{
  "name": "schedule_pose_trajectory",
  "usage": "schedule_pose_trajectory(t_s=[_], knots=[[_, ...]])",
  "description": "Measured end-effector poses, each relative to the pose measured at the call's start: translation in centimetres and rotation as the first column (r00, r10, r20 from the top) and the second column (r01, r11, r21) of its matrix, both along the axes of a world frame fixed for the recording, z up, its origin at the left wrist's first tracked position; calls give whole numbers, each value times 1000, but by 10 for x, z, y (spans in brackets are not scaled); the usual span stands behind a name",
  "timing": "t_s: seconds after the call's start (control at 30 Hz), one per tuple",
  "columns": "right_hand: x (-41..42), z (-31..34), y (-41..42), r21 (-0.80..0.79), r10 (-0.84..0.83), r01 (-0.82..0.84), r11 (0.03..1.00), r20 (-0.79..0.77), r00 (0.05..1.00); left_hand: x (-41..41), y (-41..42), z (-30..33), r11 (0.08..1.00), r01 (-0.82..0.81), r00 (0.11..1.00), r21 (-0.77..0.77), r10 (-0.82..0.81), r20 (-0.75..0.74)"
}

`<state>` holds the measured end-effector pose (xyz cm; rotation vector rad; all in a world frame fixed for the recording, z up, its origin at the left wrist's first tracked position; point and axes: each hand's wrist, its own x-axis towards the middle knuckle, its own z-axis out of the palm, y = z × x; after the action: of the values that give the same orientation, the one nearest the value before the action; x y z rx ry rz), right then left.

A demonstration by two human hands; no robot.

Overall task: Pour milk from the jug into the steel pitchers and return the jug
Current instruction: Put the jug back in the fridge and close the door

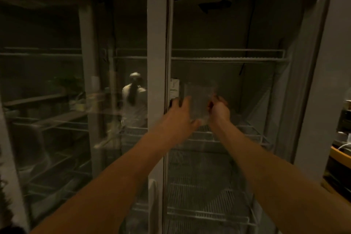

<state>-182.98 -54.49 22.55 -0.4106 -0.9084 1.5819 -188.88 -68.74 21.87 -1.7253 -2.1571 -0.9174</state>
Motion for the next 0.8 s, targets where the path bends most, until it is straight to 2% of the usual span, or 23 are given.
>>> schedule_pose_trajectory(t_s=[0.2, 0.3, 0.57, 0.8], knots=[[-9, -6, 15, 30, -64, 63, 998, 21, 998, 7, 14, -11, 988, -140, 959, -72, 116, -259], [-10, -10, 21, 50, -83, 80, 996, 60, 995, 7, 15, -11, 981, -183, 941, -71, 154, -302], [-15, -20, 32, 10, -94, 94, 996, 85, 992, -3, 2, -3, 987, -152, 988, -41, 151, -30], [-19, -26, 40, -6, -119, 121, 993, 157, 980, -17, -14, -2, 994, -106, 994, 28, 105, 36]])
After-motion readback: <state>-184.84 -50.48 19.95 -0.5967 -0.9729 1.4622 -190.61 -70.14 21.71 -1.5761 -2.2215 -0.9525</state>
